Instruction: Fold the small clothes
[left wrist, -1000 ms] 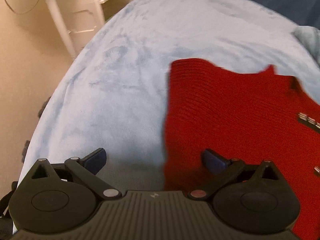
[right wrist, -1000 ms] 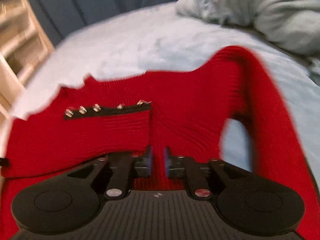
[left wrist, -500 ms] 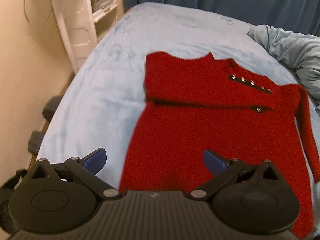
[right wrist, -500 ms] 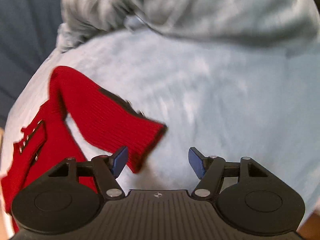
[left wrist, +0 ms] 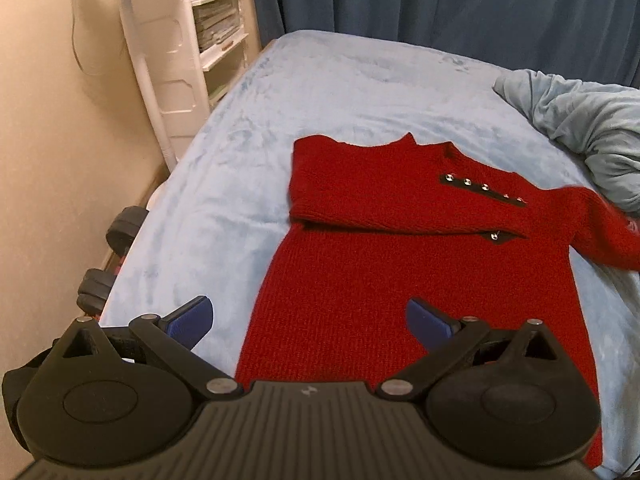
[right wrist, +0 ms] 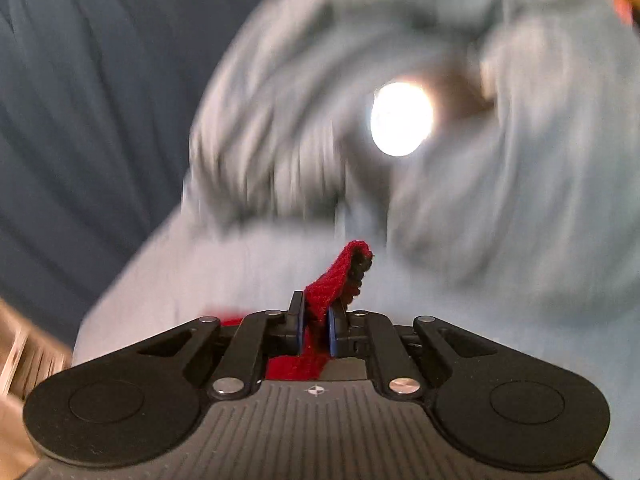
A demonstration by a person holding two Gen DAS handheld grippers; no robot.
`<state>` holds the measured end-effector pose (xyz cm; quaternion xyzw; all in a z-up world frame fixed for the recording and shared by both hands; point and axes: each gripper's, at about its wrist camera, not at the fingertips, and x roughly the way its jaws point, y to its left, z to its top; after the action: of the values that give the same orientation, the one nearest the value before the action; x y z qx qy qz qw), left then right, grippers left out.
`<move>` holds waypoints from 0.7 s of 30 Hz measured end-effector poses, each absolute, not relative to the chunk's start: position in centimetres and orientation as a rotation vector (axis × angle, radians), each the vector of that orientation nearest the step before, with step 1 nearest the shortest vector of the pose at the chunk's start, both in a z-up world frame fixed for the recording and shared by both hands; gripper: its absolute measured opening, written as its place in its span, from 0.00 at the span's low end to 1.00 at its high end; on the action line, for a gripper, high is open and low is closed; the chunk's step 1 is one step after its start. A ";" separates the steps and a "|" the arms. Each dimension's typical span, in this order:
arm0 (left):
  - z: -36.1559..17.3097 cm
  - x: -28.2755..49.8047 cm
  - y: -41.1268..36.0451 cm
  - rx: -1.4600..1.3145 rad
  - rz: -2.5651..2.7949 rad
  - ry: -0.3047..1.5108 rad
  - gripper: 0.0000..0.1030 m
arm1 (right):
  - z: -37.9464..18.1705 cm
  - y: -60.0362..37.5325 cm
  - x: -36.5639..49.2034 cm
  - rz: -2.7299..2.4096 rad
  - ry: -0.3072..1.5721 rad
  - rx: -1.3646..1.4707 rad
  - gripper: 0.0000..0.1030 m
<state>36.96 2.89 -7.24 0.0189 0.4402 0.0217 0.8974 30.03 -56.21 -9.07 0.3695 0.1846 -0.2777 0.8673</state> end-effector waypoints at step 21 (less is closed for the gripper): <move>-10.8 37.9 8.5 -0.061 0.120 0.968 1.00 | -2.9 -42.8 46.4 -0.399 0.547 0.066 0.10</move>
<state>37.95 8.54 -10.78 -0.0294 0.4651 0.0577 0.8829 46.42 -42.76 -2.85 0.0323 0.2683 -0.1958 0.9427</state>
